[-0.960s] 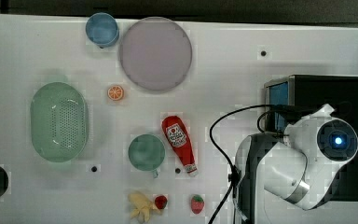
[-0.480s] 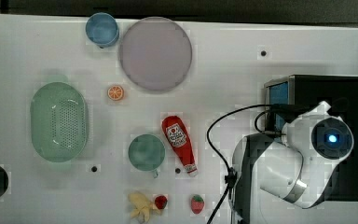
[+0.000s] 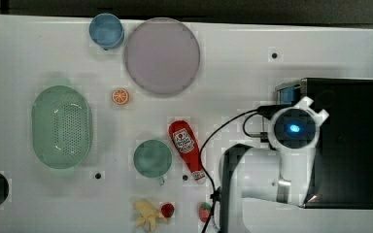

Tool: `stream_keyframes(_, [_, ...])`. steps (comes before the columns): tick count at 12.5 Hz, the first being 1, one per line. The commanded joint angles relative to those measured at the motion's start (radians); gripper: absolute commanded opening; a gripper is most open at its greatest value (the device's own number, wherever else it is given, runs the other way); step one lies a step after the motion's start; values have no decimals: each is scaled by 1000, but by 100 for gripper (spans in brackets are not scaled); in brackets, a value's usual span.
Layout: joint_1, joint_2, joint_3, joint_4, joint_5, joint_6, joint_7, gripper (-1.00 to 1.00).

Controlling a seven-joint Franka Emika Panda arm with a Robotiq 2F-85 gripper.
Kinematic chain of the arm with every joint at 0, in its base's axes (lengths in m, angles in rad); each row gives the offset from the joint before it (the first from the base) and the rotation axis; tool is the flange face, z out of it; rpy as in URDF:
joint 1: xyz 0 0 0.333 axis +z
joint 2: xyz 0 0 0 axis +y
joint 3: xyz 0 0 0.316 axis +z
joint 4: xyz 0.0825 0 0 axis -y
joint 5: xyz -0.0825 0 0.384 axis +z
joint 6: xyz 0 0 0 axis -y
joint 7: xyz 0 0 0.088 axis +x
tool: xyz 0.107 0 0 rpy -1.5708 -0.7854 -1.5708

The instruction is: Flap open oven.

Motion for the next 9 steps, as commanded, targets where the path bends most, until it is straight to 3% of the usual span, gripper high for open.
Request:
stream_keyframes(1, [60, 21, 56, -9, -74, -23, 196, -65])
stream_keyframes(4, [89, 71, 96, -9, -167, -45, 355, -65])
stream_keyframes(9, [170, 214, 155, 21, -403, -106, 729, -65])
